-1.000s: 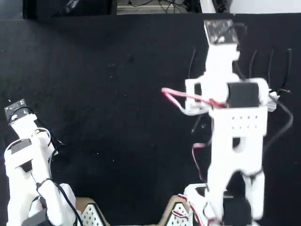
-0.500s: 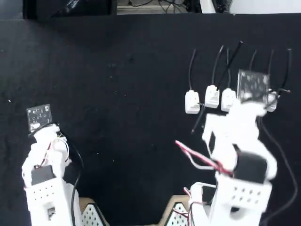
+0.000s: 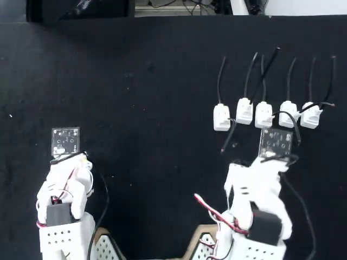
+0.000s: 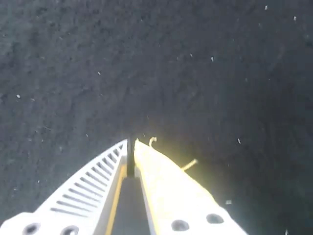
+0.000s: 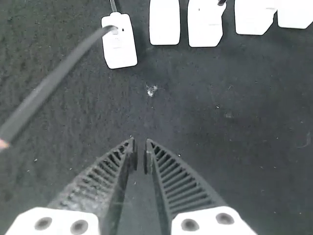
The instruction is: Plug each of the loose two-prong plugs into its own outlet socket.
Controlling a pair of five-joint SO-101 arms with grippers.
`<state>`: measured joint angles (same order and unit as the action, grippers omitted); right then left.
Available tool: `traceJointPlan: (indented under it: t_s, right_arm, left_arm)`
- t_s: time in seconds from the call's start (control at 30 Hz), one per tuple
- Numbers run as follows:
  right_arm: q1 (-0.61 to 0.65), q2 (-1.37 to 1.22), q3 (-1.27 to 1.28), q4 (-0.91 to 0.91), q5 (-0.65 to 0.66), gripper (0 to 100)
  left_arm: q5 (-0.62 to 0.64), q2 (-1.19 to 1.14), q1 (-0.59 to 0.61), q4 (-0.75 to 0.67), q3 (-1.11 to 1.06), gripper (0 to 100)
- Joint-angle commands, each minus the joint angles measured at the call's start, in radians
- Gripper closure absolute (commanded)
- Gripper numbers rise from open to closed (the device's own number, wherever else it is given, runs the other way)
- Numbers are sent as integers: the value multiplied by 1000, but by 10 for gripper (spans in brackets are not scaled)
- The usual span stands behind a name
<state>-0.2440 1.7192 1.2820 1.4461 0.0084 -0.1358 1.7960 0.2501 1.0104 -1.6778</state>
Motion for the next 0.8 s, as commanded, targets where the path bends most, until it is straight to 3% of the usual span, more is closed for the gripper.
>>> traceJointPlan:
  t_s: [0.0,0.23,0.43,0.77]
  right_arm:
    - [-20,171,122,-18,9,987]
    - [-18,170,272,-135,9,987]
    - [-15,171,406,-249,6,987]
    - [-20,173,403,-141,9,987]
  left_arm:
    - [-9,9,44,5,-21,967]
    - [-11,9,77,252,-21,968]
    - [-9,8,74,253,-21,970]
    - [-9,8,77,253,-21,970]
